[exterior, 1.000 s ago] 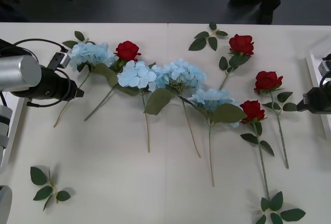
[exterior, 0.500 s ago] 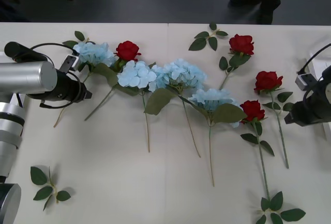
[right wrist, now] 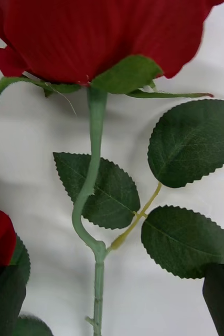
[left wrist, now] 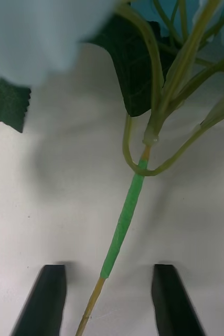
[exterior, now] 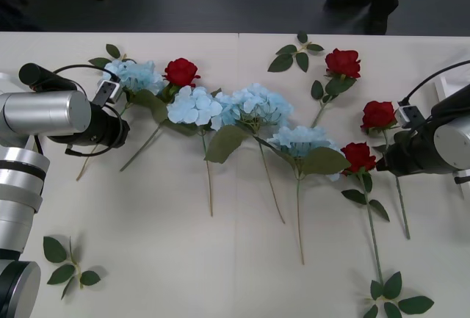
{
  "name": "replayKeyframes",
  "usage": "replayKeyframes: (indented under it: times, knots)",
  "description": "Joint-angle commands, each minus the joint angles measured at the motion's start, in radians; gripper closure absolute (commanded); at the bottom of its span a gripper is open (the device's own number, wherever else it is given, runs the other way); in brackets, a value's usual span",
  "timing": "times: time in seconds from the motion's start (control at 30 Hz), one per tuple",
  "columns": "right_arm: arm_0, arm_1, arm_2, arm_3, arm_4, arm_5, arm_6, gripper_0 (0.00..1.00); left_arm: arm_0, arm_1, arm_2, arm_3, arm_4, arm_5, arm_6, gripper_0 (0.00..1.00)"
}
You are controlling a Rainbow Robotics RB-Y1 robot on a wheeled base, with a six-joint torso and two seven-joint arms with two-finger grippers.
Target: Put the red flowers into the right box and the blue flowers into the left box
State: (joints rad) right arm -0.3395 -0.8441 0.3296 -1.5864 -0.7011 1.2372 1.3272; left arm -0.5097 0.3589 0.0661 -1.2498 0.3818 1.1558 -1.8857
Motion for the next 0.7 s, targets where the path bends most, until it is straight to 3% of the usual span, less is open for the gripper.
replayKeyframes:
  times: [0.03,0.23,0.4,0.7]
  knots:
    - [-0.003,0.025,-0.011,0.023,0.009,-0.018,0.063,0.00,-0.036,0.008,0.018,-0.014,-0.009,-0.008,0.011,1.00]
    - [-0.001,0.051,-0.011,0.048,0.026,-0.038,0.076,0.00,-0.035,0.014,0.055,-0.028,0.023,0.008,0.010,1.00]
    - [0.004,0.056,-0.011,0.060,0.025,-0.036,0.081,0.00,-0.026,0.048,0.124,-0.094,0.131,0.116,0.010,1.00]
    - [0.017,0.057,-0.011,0.062,0.023,-0.036,0.086,0.04,0.137,0.080,0.302,-0.382,0.350,0.243,0.011,1.00]
